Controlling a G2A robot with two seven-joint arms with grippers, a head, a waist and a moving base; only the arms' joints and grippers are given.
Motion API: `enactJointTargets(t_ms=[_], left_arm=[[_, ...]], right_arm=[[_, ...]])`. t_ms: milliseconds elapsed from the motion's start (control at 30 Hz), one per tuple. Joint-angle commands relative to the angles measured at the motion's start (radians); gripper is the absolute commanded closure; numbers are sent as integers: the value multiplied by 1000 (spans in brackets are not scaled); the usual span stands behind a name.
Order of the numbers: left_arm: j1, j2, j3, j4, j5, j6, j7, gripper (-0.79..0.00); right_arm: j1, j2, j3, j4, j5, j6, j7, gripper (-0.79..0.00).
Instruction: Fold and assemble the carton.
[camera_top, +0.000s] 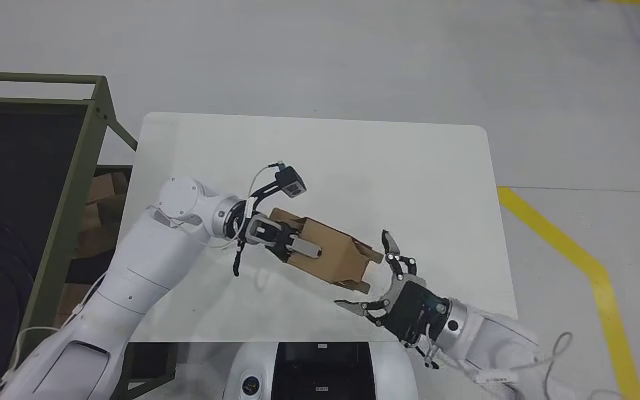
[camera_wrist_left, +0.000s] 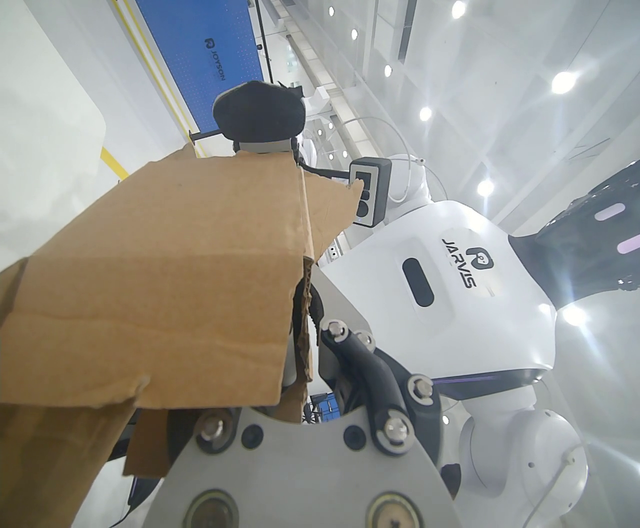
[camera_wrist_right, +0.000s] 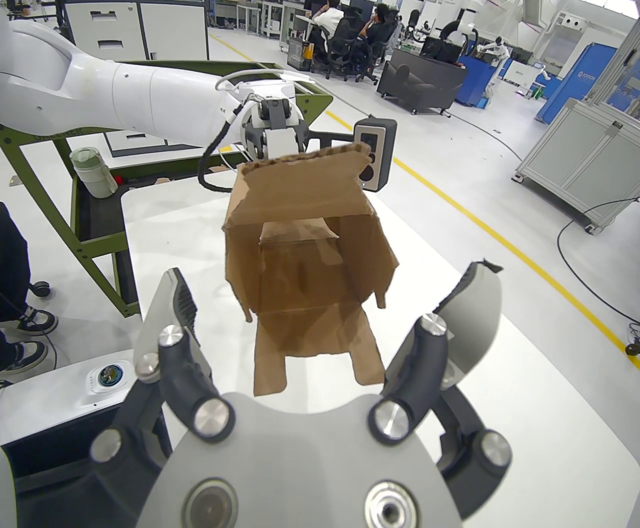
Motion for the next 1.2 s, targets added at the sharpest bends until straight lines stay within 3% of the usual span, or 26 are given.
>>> enactJointTargets(t_ms=[0,33,100,167,933,1167], left_arm=[[-1,1,2,-1,1,0,0,0],[-1,1,2,-1,1,0,0,0],[-1,2,3,-1,0,-1,0,0],[-1,2,5,-1,1,-2,0,0],[-2,10,15,-11,1,-10,0,0],[-3,12,16,-10,-3,-11,0,0]], right_arm=[[-3,0,6,0,-9,-4,-6,-659],[-5,0,8,-1,-13,-4,-9,-637],[-9,0,12,-1,-20,-7,-14,-502],[-12,0,15,-2,-26,-11,-13,-443],[-40,-3,40,-18,-68,-36,-3,-299],[-42,-5,39,-24,-71,-35,10,-175]])
